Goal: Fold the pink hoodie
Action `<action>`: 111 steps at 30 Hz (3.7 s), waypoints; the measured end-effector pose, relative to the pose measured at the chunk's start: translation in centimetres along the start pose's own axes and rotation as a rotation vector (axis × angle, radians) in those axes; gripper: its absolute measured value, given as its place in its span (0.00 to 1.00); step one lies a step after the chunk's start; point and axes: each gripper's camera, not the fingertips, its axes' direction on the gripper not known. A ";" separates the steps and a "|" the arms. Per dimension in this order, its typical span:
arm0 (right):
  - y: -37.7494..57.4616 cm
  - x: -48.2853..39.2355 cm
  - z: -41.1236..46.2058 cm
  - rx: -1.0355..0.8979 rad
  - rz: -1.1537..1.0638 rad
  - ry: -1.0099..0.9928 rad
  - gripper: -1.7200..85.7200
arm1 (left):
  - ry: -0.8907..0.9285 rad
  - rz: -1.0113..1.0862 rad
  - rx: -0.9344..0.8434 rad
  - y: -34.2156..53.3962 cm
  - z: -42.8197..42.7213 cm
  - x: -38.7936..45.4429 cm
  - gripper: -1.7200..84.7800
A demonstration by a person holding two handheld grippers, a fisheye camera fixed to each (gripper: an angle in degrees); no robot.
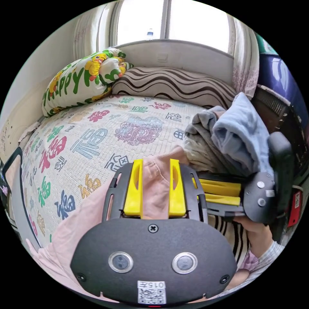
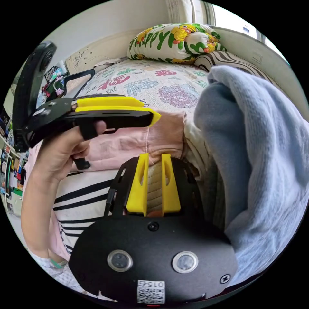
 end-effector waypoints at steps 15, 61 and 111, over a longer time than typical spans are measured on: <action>4.0 -5.4 -5.9 0.396 -0.199 0.028 0.02 | 0.000 0.012 0.298 8.7 -11.7 -3.1 0.04; 37.0 -65.0 -7.0 0.169 -1.300 -0.150 0.02 | -0.274 -0.371 0.060 71.2 -47.2 -5.2 0.07; 14.7 -38.1 7.0 0.180 -1.010 0.103 0.07 | -0.178 -0.326 -0.226 21.6 -19.2 -28.4 0.05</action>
